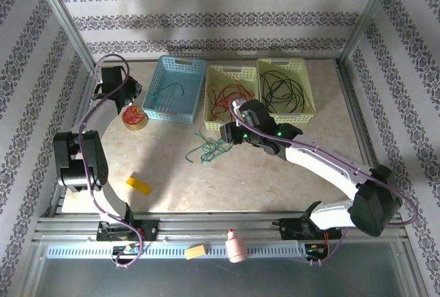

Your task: Untangle the cables

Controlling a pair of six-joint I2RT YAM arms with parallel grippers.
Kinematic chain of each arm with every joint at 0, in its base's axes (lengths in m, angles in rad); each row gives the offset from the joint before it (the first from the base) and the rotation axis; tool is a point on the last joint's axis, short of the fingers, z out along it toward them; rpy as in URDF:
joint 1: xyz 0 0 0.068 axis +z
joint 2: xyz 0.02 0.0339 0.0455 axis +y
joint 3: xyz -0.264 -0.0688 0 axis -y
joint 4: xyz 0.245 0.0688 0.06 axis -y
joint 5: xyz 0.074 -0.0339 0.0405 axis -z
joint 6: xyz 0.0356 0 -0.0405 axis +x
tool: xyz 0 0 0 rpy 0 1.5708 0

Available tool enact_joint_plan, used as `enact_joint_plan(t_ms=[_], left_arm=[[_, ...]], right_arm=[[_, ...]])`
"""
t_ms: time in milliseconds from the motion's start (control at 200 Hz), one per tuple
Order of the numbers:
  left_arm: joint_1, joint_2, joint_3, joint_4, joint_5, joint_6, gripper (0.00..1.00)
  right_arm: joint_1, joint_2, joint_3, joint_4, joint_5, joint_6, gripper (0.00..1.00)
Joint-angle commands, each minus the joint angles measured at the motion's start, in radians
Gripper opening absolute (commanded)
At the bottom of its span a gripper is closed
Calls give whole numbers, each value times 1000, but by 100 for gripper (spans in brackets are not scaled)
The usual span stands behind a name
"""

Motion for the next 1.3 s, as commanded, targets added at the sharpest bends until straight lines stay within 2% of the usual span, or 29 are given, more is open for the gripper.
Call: enact_joint_plan(t_ms=[0,110,210,355,460,480,530,560,615,690,840,905,1065,1180,1295], left_arm=[[-58,-24,41,67,113,61,0],[-127,14,80,89,158,91,0],[-180,73,121,88,147,126,0],[-183,176,164,109,78,96,0],[-182,237,239,73,19,123,0],[-182,247,253,60,11,131,7],[-184,257,284,39,-10,157,45],[-186,255,299,23,-24,174,60],[-192,238,318,0,-46,220,77],[-207,191,328,-44,-92,300,83],[-302,66,325,-216,-226,509,87],[-360,4,265,-262,-240,543,87],[-490,-143,-42,-175,-84,463,86],[-576,-215,-260,-26,22,457,86],[-619,-226,-387,51,54,439,85]], right_arm=[[-12,-6,-1,18,3,9,39],[-12,0,3,19,-2,10,40],[-13,-3,6,17,2,11,39],[-12,-25,-2,11,12,14,39],[-13,-40,-14,5,18,16,40],[-13,-41,-16,4,19,17,40],[-13,-44,-20,0,21,18,40],[-13,-45,-22,-1,21,19,40],[-12,-45,-24,-4,17,19,40],[-11,-39,-24,-12,4,15,40],[-7,-9,-40,-33,-34,2,42],[-7,8,-46,-38,-45,1,42],[-5,45,-45,-41,-80,4,45],[-3,58,-40,-60,-97,-13,49],[-2,73,-39,-78,-119,-28,51]])
